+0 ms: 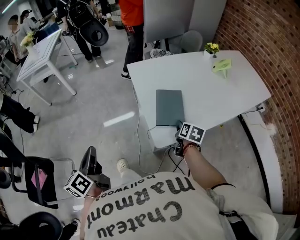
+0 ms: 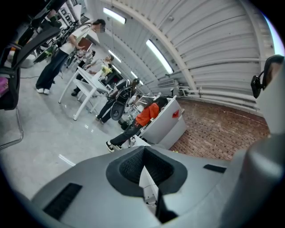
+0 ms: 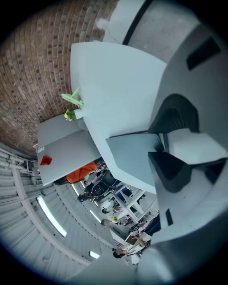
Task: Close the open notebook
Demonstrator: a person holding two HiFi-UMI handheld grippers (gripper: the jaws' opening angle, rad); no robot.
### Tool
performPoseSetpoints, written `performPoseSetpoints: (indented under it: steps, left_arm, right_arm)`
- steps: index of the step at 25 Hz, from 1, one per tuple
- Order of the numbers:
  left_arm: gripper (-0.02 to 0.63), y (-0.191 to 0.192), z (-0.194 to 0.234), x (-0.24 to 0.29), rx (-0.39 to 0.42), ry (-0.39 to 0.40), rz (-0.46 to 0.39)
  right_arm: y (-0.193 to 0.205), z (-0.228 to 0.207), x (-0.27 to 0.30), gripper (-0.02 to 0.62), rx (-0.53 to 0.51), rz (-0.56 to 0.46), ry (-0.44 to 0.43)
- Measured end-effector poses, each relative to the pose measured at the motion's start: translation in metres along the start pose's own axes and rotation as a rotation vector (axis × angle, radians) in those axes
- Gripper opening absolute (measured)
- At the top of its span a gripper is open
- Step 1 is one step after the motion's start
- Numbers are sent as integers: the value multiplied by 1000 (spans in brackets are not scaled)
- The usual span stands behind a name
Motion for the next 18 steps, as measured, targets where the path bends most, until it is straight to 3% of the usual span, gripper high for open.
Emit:
performPoseSetpoints:
  steps: [18]
  left_arm:
    - [2, -5, -13, -30, 11, -47, 4]
  right_arm:
    - [-1, 7, -2, 147, -98, 72, -2]
Point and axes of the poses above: the fingertips, and each gripper's own axes: x forward along the fingers, z to its left, y out of its underside, the point moved 3 cm from there along -x, backward along the fingers, and after that the axes turned 11 degrees about -z, right-handed, at the moved point
